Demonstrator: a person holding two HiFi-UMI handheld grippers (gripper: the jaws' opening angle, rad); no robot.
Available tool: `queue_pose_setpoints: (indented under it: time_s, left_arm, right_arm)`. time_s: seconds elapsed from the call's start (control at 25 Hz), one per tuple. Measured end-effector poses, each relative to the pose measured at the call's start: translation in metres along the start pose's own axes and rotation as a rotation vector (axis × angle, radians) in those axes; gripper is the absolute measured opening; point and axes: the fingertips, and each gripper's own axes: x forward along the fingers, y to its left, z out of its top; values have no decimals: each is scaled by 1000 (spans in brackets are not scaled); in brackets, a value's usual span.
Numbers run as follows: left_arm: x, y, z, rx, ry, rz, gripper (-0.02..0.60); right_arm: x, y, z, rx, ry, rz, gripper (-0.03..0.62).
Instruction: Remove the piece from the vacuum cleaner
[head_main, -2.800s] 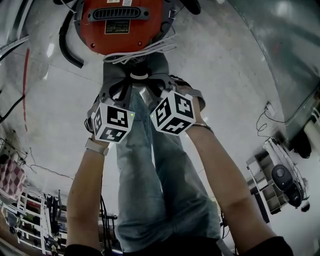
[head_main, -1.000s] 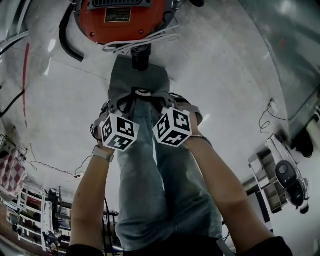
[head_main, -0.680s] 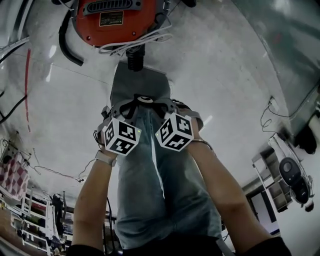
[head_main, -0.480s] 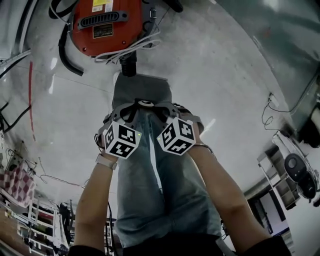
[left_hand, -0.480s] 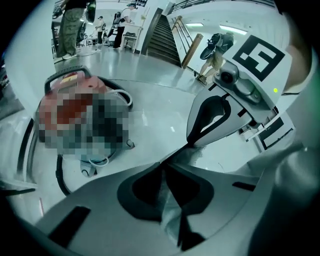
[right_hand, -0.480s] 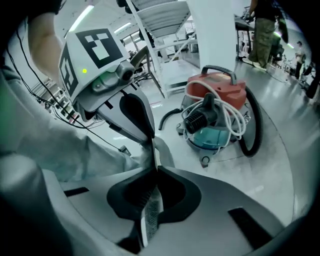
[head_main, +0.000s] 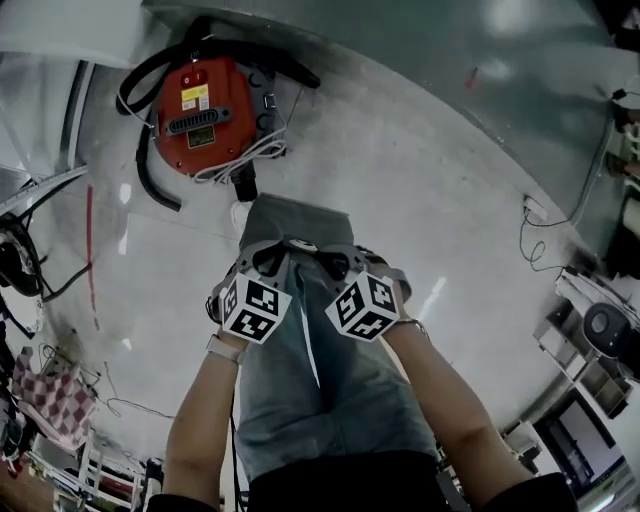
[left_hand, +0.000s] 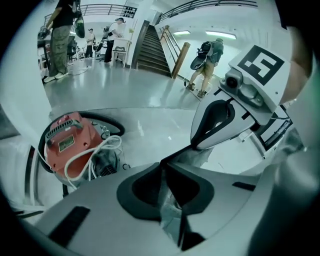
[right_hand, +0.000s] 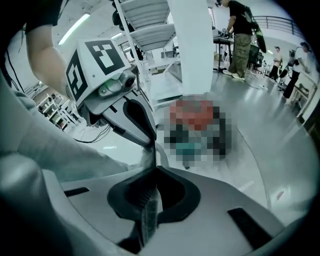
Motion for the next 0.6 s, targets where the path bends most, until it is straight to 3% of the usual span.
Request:
queue_pose_setpoints:
  time_s: [0.24, 0.48, 0.6]
  left_arm:
    - [-51, -24, 73, 5, -95, 15, 51]
    - [-105, -43, 143, 60, -175, 81, 61]
    - [-135, -49, 177, 45, -234, 102, 74]
  right_arm:
    - [-85, -13, 25, 49, -58, -75, 32]
    - [-169, -22, 52, 76, -114, -143, 32]
    - [-208, -29, 64, 133, -164, -169, 32]
